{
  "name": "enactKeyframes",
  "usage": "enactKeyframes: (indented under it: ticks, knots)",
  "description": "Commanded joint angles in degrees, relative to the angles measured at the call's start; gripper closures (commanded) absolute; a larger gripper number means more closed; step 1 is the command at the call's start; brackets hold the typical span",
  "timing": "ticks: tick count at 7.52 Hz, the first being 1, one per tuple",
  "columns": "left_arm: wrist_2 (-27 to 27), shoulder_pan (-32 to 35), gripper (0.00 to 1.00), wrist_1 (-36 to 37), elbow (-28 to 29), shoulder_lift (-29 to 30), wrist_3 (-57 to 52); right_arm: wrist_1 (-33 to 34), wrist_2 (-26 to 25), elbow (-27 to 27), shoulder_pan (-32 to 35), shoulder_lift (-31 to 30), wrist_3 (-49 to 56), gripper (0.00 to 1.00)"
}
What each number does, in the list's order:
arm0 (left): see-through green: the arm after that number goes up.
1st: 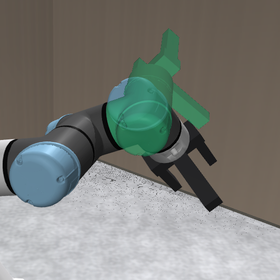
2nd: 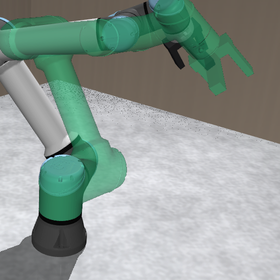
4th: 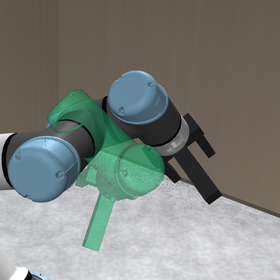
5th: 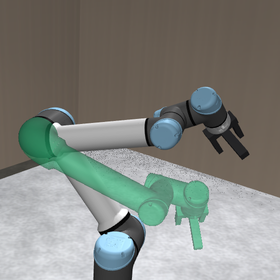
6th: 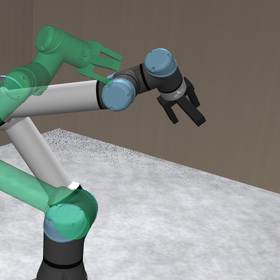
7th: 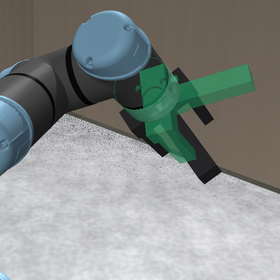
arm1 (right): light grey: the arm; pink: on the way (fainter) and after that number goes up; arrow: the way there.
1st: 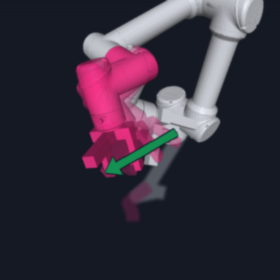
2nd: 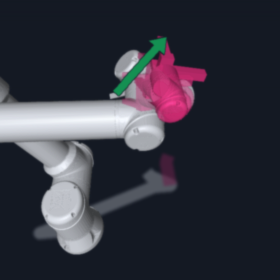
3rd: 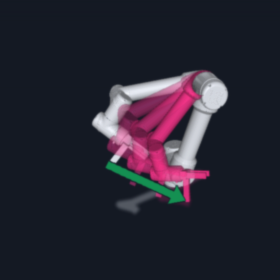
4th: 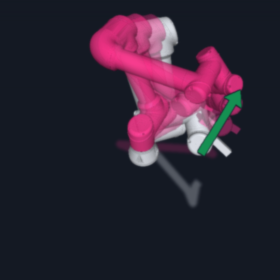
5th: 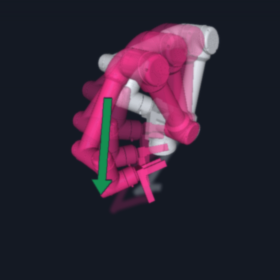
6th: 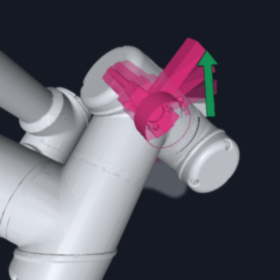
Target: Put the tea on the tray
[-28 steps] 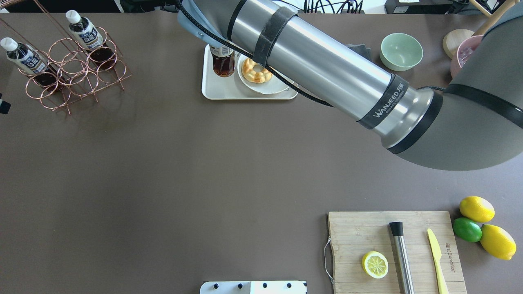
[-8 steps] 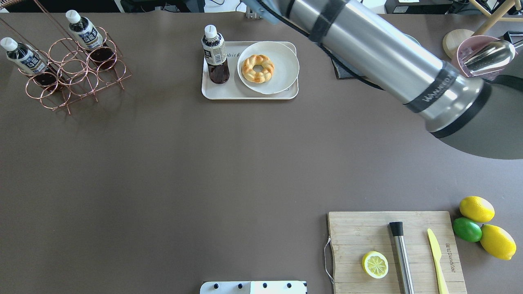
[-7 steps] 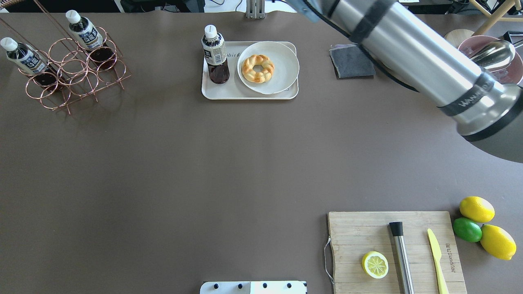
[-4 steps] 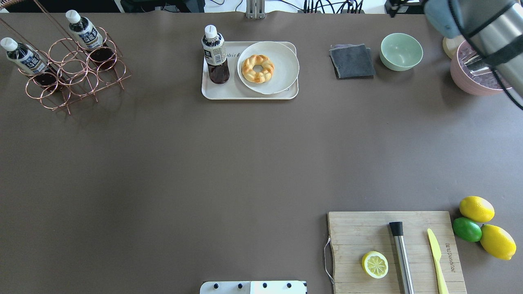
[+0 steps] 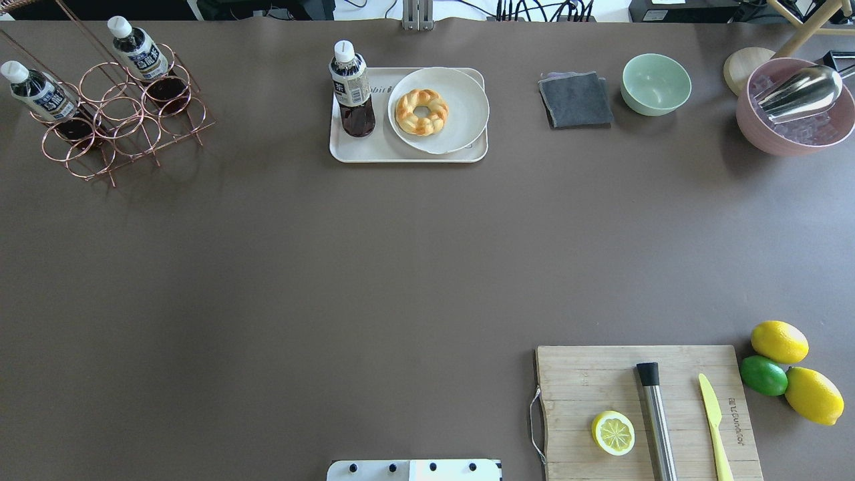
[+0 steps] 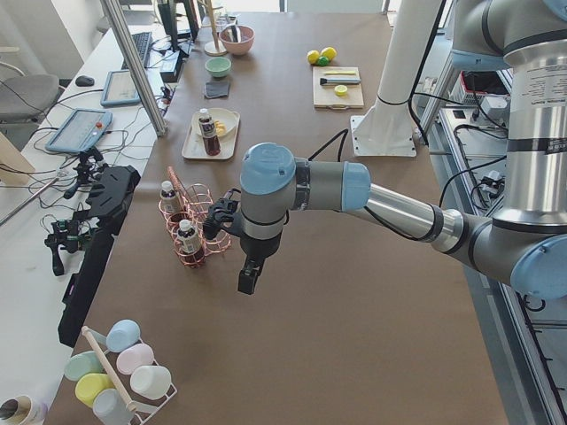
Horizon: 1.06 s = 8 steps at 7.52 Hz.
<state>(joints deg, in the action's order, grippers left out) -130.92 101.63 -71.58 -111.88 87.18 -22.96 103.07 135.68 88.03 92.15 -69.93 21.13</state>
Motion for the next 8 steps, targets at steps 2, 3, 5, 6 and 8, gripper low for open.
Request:
enactKeyframes:
  ticks: [2,3,5,6,8]
  knots:
    - [-0.21,-0.03,0.03,0.12,-0.18,-0.17,0.02,1.87,-3.56,5.81,10.41,-13.02,11.12,0.0]
    - [-0.13,-0.03,0.03,0.03,-0.1,-0.35,0.02,1.87,-3.84,6.18,10.42,-13.65,11.03,0.0]
    - [-0.12,-0.03,0.03,0.03,-0.09,-0.43,0.02,1.87,-4.01,6.19,10.42,-13.48,11.03,0.0]
    - [-0.13,-0.03,0.03,0.03,-0.18,-0.35,0.02,1.96,-4.02,6.19,10.42,-13.31,11.03,0.0]
    - [-0.21,-0.03,0.03,-0.05,-0.01,-0.44,0.02,1.96,-4.1,6.1,10.33,-13.22,10.86,0.0]
